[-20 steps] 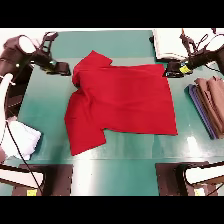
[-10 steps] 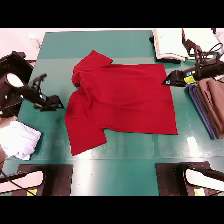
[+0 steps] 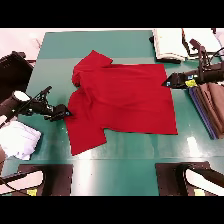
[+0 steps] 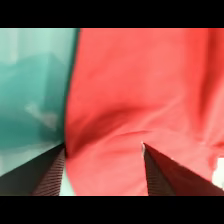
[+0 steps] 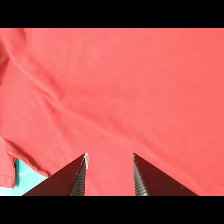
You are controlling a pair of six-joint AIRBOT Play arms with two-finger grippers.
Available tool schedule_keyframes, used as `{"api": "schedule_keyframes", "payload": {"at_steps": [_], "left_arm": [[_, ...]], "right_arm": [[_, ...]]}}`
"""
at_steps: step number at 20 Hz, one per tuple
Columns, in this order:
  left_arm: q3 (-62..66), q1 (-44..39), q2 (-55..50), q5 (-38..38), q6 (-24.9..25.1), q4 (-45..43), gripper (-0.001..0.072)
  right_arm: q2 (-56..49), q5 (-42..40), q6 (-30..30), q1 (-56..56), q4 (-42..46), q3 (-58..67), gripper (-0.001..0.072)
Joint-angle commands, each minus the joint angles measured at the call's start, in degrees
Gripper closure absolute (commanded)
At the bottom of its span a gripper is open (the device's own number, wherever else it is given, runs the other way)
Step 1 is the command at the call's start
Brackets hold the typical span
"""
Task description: Fold the shirts.
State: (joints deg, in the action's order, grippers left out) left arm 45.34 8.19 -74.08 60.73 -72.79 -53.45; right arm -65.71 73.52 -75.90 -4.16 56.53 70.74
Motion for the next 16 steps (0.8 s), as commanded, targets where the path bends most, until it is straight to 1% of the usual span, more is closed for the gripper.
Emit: {"api": "schedule_keyframes", "payload": {"at_steps": [1, 2, 3, 5, 7, 10, 11, 12, 13, 14, 16], "left_arm": [[-0.87, 0.02, 0.04, -0.15, 1.33, 2.25, 0.0471], [-0.87, 0.02, 0.07, 0.13, 1.57, 2.93, 0.0643], [-0.79, 0.02, 0.13, 0.48, 2.8, 3.56, 0.0681], [0.35, 0.02, 0.61, 1.92, 2.82, 3.26, 0.0681], [1.09, 0.02, 3.04, 1.75, 2.82, 2.38, 0.0682], [1.07, 0.02, 7.21, 1.9, 2.86, 2.03, 0.0682], [1.07, 0.02, 7.93, 2.25, 2.89, 1.95, 0.0681], [1.07, 0.02, 8.31, 2.95, 2.91, 1.7, 0.0681], [1.07, 0.02, 8.33, 3.54, 2.86, 1.77, 0.0681], [1.07, 0.02, 8.33, 3.67, 2.86, 1.75, 0.0681], [1.07, 0.02, 8.33, 3.65, 2.86, 1.75, 0.0681]], "right_arm": [[0.9, 0.28, -0.15, -0.48, -0.04, -0.2, 0.0377], [0.9, 0.96, -0.15, -1.05, -0.04, -0.2, 0.0377], [0.9, 2.1, -0.15, -1.66, 0.04, -0.2, 0.0377], [0.9, 5.73, -0.13, -3.8, 1.7, -0.26, 0.0377], [1.27, 9.9, -0.28, -7.13, 6.16, -1.25, 0.0377], [4.28, 10.91, -0.66, -15.28, 11.52, -11.34, 0.0375], [5.49, 10.01, -0.66, -19.08, 12.35, -16.55, 0.0341], [6.27, 8.98, -0.66, -22.99, 12.52, -21.4, 0.0213], [6.47, 8.11, -0.63, -27.26, 12.5, -26.21, 0.0177], [6.27, 7.37, -0.61, -30.99, 12.44, -30.21, 0.0184], [4.72, 5.9, 1.11, -36.52, 10.86, -36.39, 0.0247]]}}
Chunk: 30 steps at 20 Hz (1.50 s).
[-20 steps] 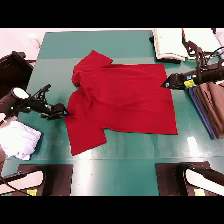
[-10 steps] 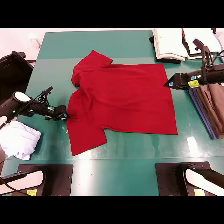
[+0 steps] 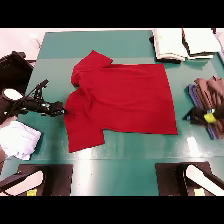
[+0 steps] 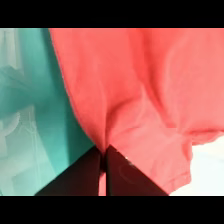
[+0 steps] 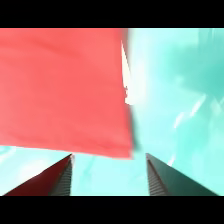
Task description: Fold the shirts.
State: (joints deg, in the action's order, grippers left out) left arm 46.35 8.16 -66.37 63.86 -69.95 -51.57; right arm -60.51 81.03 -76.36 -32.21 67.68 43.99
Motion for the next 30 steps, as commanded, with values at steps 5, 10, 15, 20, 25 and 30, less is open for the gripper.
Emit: {"api": "schedule_keyframes", "payload": {"at_steps": [5, 10, 15, 20, 25, 30], "left_arm": [[0.07, 0.04, 0.61, 0.0, -0.02, -0.09, 0.0681], [0.09, 0.04, 0.61, -0.02, -0.07, -0.09, 0.0682], [0.72, 0.22, 9.66, -0.37, -2.25, -0.68, 0.0683], [18.49, 0.22, 22.56, 4.2, -6.19, -0.98, 0.0682], [50.93, 0.22, 25.66, 3.43, -8.13, -2.36, 0.0682], [70.07, 0.22, 25.27, -1.66, -12.68, -10.82, 0.0683]], "right_arm": [[-6.1, -8.09, 4.96, -7.72, -10.8, -14.67, 0.0284], [-6.86, -15.13, 4.96, 2.43, -16.02, -14.03, 0.0472], [-2.25, -11.63, 6.97, 11.8, -15.17, -4.33, 0.0694], [10.91, -9.94, 6.8, 14.73, -15.19, 19.21, 0.0694], [18.56, -10.45, 6.8, 10.93, -15.1, 44.85, 0.0695], [18.43, -6.58, 4.37, 1.86, -15.19, 61.88, 0.0695]]}}
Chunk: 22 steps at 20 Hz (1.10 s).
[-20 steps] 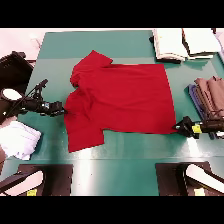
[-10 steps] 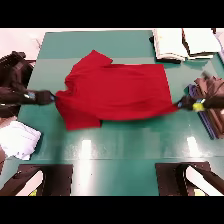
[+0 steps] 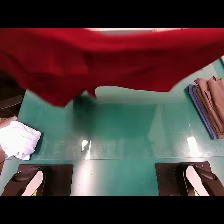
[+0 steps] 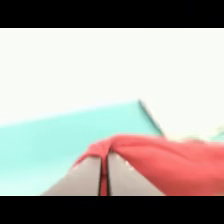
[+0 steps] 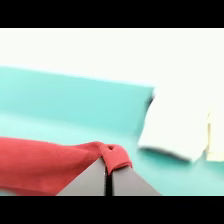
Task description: Fold the shirts.
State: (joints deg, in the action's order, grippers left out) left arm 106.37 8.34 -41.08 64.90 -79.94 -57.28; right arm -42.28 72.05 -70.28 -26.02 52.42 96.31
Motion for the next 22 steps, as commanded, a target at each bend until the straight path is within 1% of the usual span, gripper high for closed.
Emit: {"api": "schedule_keyframes", "payload": {"at_steps": [1, 2, 4, 7, 9, 12, 13, 15, 17, 20, 22], "left_arm": [[10.82, 0.04, -0.15, -2.86, -2.67, -5.57, 0.0683], [10.49, 0.04, -0.79, -2.19, -2.71, -5.53, 0.0683], [10.47, 0.04, -4.26, 2.97, -3.5, -5.07, 0.0683], [10.45, -0.02, -14.23, 9.49, -3.61, -1.33, 0.0682], [9.51, -0.02, -22.29, 12.79, -3.61, 1.01, 0.0682], [3.45, -0.02, -33.42, 16.81, -3.61, 2.01, 0.0682], [0.55, -0.33, -36.83, 17.27, -3.58, 1.92, 0.0682], [-5.38, -1.92, -42.53, 15.74, -2.29, 0.44, 0.0682], [-10.29, -4.5, -47.47, 9.94, -0.42, -2.08, 0.0682], [-11.47, -6.86, -53.13, -1.09, 0.74, -2.23, 0.0682], [-11.37, -7.17, -53.94, -6.01, 0.74, -2.1, 0.0681]], "right_arm": [[-0.94, 4.24, -2.36, -5.44, 0.07, 11.85, 0.0695], [-2.62, 6.27, -3.26, -6.08, 0.07, 14.14, 0.0696], [-6.99, 9.66, -4.02, -5.64, -0.31, 17.4, 0.0696], [-14.93, 13.68, -4.52, -0.42, 1.49, 18.05, 0.0696], [-20.61, 15.72, -6.95, 6.29, 8.85, 16.68, 0.0696], [-28.68, 16.11, -8.31, 16.11, 22.8, 9.01, 0.0696], [-31.71, 16.13, -8.39, 18.27, 24.76, 5.99, 0.0695], [-37.83, 14.99, -9.05, 20.76, 25.27, 1.27, 0.0695], [-43.74, 11.82, -9.84, 21.77, 25.18, -1.22, 0.0696], [-51.6, 9.6, -11.34, 21.88, 24.74, 1.97, 0.0696], [-55.3, 9.11, -11.32, 20.98, 21.81, 6.6, 0.0696]]}}
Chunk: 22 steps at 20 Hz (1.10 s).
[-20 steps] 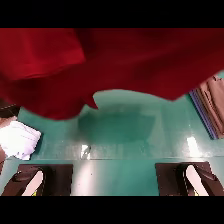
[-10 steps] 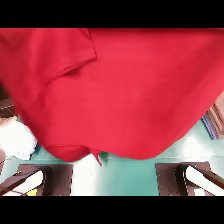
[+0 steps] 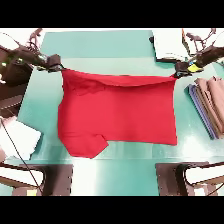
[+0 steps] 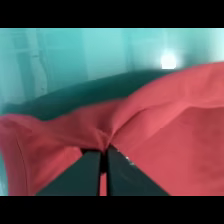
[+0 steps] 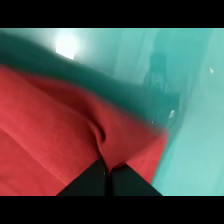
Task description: Fold the shirts.
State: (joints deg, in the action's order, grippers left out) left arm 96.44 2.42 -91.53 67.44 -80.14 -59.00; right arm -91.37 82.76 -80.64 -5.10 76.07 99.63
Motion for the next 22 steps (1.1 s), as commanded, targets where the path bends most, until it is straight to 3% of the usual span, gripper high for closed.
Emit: {"api": "schedule_keyframes", "payload": {"at_steps": [1, 4, 7, 15, 16, 17, 18, 22], "left_arm": [[-1.05, -1.11, -3.5, -9.09, 0.96, -0.48, 0.0681], [-0.63, 0.66, -3.28, -1.73, 2.62, -0.61, 0.0681], [-2.29, 1.38, -3.32, 5.55, 4.17, -3.39, 0.068], [-14.91, 1.38, -3.32, 3.32, 3.69, -3.63, 0.0678], [-15.04, 1.38, -3.32, 3.45, 3.56, -3.63, 0.0562], [-15.02, 1.4, -3.17, 3.5, 2.71, -3.72, 0.0245], [-15.02, 1.53, -2.91, 4.02, 0.72, -4.13, 0.0162], [-17.2, 2.49, 3.72, 7.15, -0.04, -9.29, 0.016]], "right_arm": [[-7.3, -1.51, -0.96, -0.37, -3.65, 5.46, 0.0695], [-7.15, 0.83, -0.63, -2.69, -5.88, 7.26, 0.0695], [-3.06, 1.22, 0.35, -5.29, -5.81, -1.07, 0.0695], [2.49, -6.82, 1.07, -5.49, -6.08, -19.54, 0.0692], [2.86, -7.91, 1.07, -5.18, -6.08, -20.0, 0.06], [3.3, -8.72, 0.68, -5.14, -6.12, -20.02, 0.0335], [4.11, -8.59, 0.09, -5.25, -6.08, -20.02, 0.0278], [11.26, -4.02, 0.2, -7.45, -6.03, -22.27, 0.0279]]}}
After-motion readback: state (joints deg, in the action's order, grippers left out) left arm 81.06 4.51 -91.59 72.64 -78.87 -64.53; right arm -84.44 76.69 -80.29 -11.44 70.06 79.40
